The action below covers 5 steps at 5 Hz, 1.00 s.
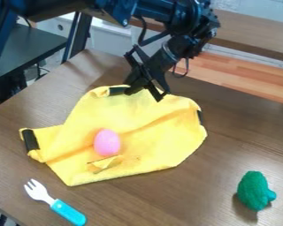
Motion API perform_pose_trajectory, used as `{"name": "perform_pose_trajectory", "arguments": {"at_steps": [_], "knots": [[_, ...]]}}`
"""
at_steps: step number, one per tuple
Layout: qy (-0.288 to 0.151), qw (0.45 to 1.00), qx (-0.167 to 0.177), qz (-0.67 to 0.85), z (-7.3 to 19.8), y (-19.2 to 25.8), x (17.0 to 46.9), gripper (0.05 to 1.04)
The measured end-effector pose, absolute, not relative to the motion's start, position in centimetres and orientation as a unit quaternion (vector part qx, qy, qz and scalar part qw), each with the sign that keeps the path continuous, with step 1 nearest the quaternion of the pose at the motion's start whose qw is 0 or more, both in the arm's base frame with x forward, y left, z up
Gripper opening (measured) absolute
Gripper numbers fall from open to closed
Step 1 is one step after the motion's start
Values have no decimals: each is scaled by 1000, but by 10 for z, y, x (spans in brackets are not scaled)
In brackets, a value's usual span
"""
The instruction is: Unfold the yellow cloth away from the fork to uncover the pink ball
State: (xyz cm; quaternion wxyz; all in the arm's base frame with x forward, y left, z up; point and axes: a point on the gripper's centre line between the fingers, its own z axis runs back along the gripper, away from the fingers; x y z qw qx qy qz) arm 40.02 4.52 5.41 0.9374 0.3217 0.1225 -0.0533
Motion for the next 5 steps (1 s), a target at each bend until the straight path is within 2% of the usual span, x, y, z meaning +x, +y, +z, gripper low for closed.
{"name": "perform_pose_trajectory", "arguments": {"at_steps": [1, 2, 3, 4, 5], "knots": [[95, 945, 281, -134, 51, 67, 411, 51], [49, 944, 257, -202, 54, 79, 417, 51], [22, 944, 240, -226, 57, 95, 421, 51], [20, 939, 232, -253, 56, 106, 422, 51], [1, 932, 236, -275, 68, 109, 434, 51]]}}
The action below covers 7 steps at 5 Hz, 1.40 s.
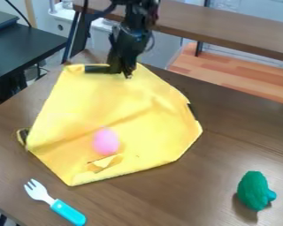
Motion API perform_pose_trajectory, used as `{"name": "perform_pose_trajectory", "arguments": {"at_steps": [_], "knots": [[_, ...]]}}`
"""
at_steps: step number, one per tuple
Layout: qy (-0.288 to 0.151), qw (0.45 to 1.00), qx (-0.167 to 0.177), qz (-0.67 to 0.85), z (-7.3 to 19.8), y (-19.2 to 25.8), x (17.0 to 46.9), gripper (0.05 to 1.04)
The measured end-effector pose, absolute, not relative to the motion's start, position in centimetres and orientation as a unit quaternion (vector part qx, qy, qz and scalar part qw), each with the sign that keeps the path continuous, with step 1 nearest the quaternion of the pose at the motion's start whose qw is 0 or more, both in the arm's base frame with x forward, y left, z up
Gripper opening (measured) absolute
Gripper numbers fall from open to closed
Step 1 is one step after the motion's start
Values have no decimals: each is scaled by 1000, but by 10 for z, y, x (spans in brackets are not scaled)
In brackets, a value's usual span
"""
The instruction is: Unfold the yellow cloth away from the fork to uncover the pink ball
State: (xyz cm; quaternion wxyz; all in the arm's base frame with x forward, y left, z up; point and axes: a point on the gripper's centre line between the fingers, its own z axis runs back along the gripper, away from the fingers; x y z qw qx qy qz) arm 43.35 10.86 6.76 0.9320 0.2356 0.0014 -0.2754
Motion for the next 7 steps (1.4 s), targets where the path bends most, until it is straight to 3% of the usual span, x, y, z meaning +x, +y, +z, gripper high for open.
{"name": "perform_pose_trajectory", "arguments": {"at_steps": [2, 3, 4, 5, 6, 7], "knots": [[-34, 935, 226, -273, 98, 125, 457, 51], [-30, 934, 224, -276, 89, 126, 468, 72], [-43, 935, 219, -276, 79, 125, 474, 219], [-33, 943, 204, -260, 64, 131, 479, 450], [-23, 948, 202, -245, 63, 136, 479, 758], [-11, 959, 209, -192, 63, 140, 472, 993]]}}
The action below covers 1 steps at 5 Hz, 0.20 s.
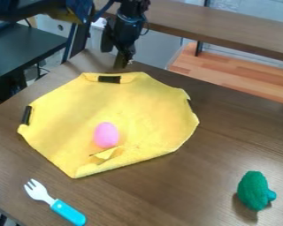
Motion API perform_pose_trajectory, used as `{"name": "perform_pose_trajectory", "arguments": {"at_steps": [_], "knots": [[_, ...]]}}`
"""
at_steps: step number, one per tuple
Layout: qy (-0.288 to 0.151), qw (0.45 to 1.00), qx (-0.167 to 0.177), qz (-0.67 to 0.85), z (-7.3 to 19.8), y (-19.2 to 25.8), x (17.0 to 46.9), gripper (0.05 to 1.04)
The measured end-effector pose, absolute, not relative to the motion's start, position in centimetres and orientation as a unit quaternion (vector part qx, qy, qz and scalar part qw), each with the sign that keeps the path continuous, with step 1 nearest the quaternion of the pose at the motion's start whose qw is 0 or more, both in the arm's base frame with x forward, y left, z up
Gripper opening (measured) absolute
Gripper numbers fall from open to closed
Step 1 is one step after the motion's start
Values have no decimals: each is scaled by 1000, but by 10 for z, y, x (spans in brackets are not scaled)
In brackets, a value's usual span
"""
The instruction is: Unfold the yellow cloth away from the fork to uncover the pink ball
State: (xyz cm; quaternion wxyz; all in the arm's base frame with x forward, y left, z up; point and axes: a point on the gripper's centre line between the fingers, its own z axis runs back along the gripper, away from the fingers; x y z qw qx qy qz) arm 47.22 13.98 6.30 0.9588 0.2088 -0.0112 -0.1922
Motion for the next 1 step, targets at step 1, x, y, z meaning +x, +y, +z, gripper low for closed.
{"name": "perform_pose_trajectory", "arguments": {"at_steps": [1], "knots": [[-36, 968, 179, -171, 81, 125, 446, 1000]]}}
